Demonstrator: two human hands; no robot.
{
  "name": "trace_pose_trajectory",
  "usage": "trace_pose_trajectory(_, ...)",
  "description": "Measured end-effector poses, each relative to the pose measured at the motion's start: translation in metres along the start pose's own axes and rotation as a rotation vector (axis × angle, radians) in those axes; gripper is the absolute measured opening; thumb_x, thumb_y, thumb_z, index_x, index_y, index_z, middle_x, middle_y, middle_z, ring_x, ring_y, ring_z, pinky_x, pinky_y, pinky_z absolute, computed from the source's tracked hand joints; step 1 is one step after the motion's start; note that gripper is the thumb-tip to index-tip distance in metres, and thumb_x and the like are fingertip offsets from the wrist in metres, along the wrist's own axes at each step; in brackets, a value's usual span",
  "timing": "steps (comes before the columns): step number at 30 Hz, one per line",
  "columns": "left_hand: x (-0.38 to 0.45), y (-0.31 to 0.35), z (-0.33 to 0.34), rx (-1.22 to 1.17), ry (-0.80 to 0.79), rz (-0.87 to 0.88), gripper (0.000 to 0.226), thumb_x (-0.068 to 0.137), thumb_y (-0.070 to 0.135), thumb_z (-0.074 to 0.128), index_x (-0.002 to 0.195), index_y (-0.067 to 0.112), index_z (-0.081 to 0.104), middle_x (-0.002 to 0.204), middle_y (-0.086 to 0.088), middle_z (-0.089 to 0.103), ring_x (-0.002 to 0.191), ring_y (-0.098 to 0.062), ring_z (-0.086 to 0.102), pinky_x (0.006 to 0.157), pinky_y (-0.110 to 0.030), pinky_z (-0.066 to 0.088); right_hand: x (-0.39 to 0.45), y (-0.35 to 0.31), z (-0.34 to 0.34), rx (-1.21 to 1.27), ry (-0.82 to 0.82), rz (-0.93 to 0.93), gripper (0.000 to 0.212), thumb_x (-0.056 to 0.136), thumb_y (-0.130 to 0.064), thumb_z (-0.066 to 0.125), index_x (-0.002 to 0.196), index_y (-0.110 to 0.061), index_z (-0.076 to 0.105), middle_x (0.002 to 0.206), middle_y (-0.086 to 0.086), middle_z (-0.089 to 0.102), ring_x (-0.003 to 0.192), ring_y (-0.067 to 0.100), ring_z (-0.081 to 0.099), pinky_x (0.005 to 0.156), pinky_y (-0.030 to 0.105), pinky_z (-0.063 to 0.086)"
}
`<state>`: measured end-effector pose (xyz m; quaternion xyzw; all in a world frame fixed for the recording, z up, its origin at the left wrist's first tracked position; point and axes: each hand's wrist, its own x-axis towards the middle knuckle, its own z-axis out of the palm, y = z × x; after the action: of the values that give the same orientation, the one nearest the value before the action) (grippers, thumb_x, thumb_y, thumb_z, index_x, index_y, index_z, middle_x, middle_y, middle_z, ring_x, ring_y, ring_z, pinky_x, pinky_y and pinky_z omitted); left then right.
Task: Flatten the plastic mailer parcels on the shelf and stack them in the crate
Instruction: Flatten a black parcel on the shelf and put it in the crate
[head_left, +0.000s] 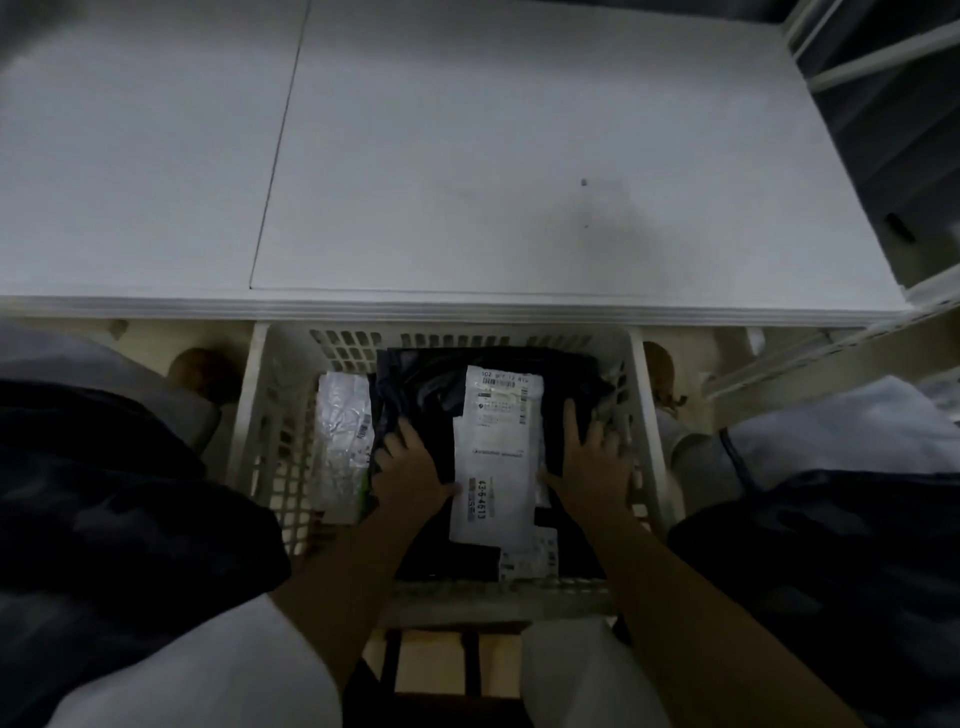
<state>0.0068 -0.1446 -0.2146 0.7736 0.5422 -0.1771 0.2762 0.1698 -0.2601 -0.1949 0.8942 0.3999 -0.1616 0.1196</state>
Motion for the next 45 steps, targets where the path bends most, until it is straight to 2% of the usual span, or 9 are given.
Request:
trace_pose_trajectory(2, 0.009, 0.002, 0.012, 0.247, 0.135, 0.213, 0.13, 0.062, 0.056, 0.081, 0.153, 0.01, -0.001, 0.155, -0.019, 0.02, 0.141, -0.038, 0.026, 0.107, -0.055, 0.032, 0.012, 0.002, 0.008, -0.13, 0.08, -0.198, 0.104, 0.054, -0.048, 0.088, 0.142, -0.017, 0.043, 0.131, 0.022, 0.055, 0.113, 0.041, 0.056, 0.086, 0.054, 0.05)
trace_pose_trajectory(6, 0.032, 0.007, 0.034, 0.462, 0.208, 0.614, 0.121, 0.056, 0.066, 0.075, 0.15, 0.017, 0.016, 0.154, -0.015, 0.023, 0.143, -0.04, 0.015, 0.098, -0.07, 0.034, 0.036, 0.005, 0.025, -0.269, 0.046, -0.647, 0.116, 0.044, -0.072, 0.077, 0.142, -0.02, 0.044, 0.148, 0.019, 0.04, 0.133, 0.043, 0.039, 0.1, 0.063, 0.036)
trace_pose_trajectory(9, 0.044, 0.016, 0.04, 0.509, 0.015, 0.616, 0.136, 0.049, 0.086, 0.063, 0.152, 0.023, 0.001, 0.159, -0.014, 0.007, 0.144, -0.044, 0.004, 0.096, -0.076, 0.022, 0.045, 0.008, 0.031, -0.254, -0.197, -0.553, 0.137, 0.028, -0.089, 0.066, 0.146, -0.028, 0.034, 0.152, 0.019, 0.032, 0.132, 0.05, 0.037, 0.095, 0.072, 0.03)
trace_pose_trajectory(13, 0.057, 0.028, 0.039, 0.593, -0.135, 0.545, 0.134, 0.06, 0.083, 0.06, 0.138, 0.028, -0.035, 0.143, -0.01, -0.044, 0.137, -0.044, -0.028, 0.101, -0.076, -0.007, 0.059, 0.009, 0.043, -0.215, -0.277, -0.411, 0.136, 0.059, -0.077, 0.068, 0.133, -0.038, -0.04, 0.147, 0.012, -0.034, 0.14, 0.05, -0.015, 0.106, 0.072, 0.006)
trace_pose_trajectory(27, 0.094, 0.027, 0.078, 0.575, -0.322, 0.41, 0.136, 0.058, 0.083, 0.062, 0.138, 0.035, -0.037, 0.139, -0.006, -0.052, 0.133, -0.047, -0.034, 0.1, -0.079, -0.002, 0.093, 0.003, 0.092, -0.113, -0.487, -0.257, 0.14, 0.058, -0.062, 0.08, 0.131, -0.04, -0.037, 0.152, 0.013, -0.035, 0.139, 0.055, -0.01, 0.11, 0.064, 0.016)
trace_pose_trajectory(34, 0.091, 0.036, 0.063, 0.657, -0.371, 0.389, 0.134, 0.062, 0.078, 0.064, 0.142, 0.033, -0.033, 0.148, -0.008, -0.043, 0.137, -0.047, -0.027, 0.102, -0.076, -0.004, 0.087, -0.006, 0.076, -0.238, -0.504, -0.236, 0.13, 0.069, -0.063, 0.073, 0.142, -0.036, -0.031, 0.154, 0.017, -0.029, 0.14, 0.053, -0.004, 0.111, 0.065, 0.009)
trace_pose_trajectory(38, 0.082, 0.046, 0.036, 0.719, -0.402, 0.412, 0.106, 0.083, 0.056, 0.063, 0.151, 0.03, -0.014, 0.155, -0.011, -0.029, 0.144, -0.043, -0.008, 0.109, -0.069, 0.001, 0.079, -0.004, 0.046, -0.344, -0.497, -0.264, 0.106, 0.085, -0.059, 0.058, 0.15, -0.029, -0.019, 0.159, 0.018, -0.006, 0.143, 0.046, 0.005, 0.114, 0.058, 0.012)
trace_pose_trajectory(43, 0.064, 0.047, -0.013, 0.635, -0.264, 0.469, 0.04, 0.099, 0.023, 0.045, 0.138, 0.015, 0.043, 0.146, -0.016, 0.036, 0.129, -0.03, 0.039, 0.101, -0.042, 0.035, 0.063, -0.011, -0.003, -0.21, -0.436, -0.309, 0.039, 0.099, -0.026, 0.044, 0.134, -0.011, 0.049, 0.132, 0.017, 0.052, 0.109, 0.025, 0.053, 0.09, 0.031, 0.041)
trace_pose_trajectory(45, 0.049, 0.044, -0.038, 0.566, -0.212, 0.474, 0.029, 0.1, 0.017, 0.041, 0.124, 0.01, 0.056, 0.129, -0.013, 0.053, 0.116, -0.027, 0.052, 0.087, -0.037, 0.042, 0.053, -0.021, -0.035, -0.156, -0.401, -0.33, 0.037, 0.098, -0.023, 0.047, 0.132, -0.009, 0.052, 0.127, 0.014, 0.056, 0.103, 0.021, 0.057, 0.082, 0.026, 0.045)
